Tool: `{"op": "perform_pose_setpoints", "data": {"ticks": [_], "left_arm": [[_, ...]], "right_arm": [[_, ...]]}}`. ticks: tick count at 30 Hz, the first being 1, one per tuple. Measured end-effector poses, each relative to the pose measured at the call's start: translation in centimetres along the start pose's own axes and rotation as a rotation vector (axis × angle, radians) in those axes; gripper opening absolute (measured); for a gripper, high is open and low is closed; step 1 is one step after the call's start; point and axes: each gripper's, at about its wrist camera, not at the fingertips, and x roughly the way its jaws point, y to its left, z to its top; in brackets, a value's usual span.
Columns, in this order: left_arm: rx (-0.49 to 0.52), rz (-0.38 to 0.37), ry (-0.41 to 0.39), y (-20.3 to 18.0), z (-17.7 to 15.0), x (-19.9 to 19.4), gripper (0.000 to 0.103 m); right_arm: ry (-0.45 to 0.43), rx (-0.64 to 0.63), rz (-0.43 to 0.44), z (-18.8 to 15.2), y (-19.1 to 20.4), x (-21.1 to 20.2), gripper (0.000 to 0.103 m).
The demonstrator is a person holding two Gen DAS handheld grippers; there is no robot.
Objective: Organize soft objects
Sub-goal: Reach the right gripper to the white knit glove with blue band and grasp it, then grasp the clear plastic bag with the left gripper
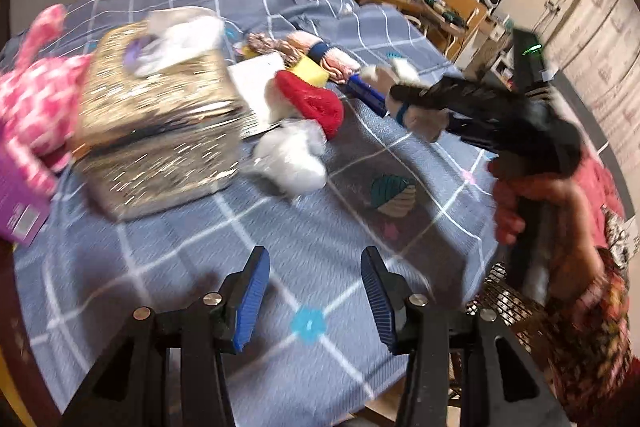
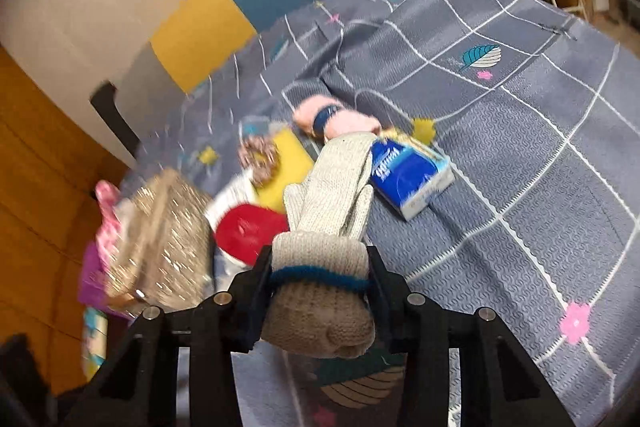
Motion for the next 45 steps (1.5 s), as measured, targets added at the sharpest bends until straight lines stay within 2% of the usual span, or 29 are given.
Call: {"op": "perform_pose_setpoints", "data": {"ticks": [3,6,13,15,18,19,20,27,30,34,40,45], "left_arm": [[0.020,0.019,0.024,-1.1,1.7,2.7,0.048],[0.051,0.073,0.031,-2.1,3.5,5.2,0.048],[0.174,0.333,0.030,-3.7,5.9,9.8,0.048],[0.199,0.379,0.053,-3.6,6.0,11.1,0.048],[0.184,0.393,0.080,-2.8,5.9,12.4,0.046],[0.177,0.381,0.078,-2.7,5.8,12.6,0.046],[0.174,0.371,0.067,-2.6,5.7,12.6,0.041],[0.137,0.255,0.011,-1.7,4.2,11.3,0.037],[0.062,0.159,-0.019,-0.8,3.2,9.3,0.037],[0.015,0.058,-0.048,-0.2,1.7,6.6,0.037],[-0.009,0.017,-0.051,-0.4,-1.0,2.5,0.037],[-0.042,0.003,-0.069,1.8,-2.4,-1.1,0.037]], "right_arm": [[-0.001,0.060,0.041,0.3,-0.5,0.0,0.044],[-0.014,0.095,0.077,0.9,-0.6,0.1,0.044],[-0.030,0.131,0.144,1.2,-0.8,-0.6,0.044],[-0.031,0.144,0.151,1.2,-1.0,-0.8,0.044],[-0.030,0.156,0.157,1.2,-1.1,-0.8,0.044],[-0.031,0.156,0.158,1.3,-1.2,-0.8,0.044],[-0.033,0.153,0.160,1.3,-1.1,-0.8,0.044],[-0.039,0.161,0.154,1.4,-1.3,-1.0,0.044],[-0.040,0.157,0.149,1.4,-1.3,-1.0,0.044],[-0.030,0.148,0.138,1.3,-1.3,-0.8,0.044],[-0.025,0.134,0.100,1.2,-1.2,-0.4,0.044],[-0.030,0.120,0.077,1.1,-1.2,-0.3,0.044]]}}
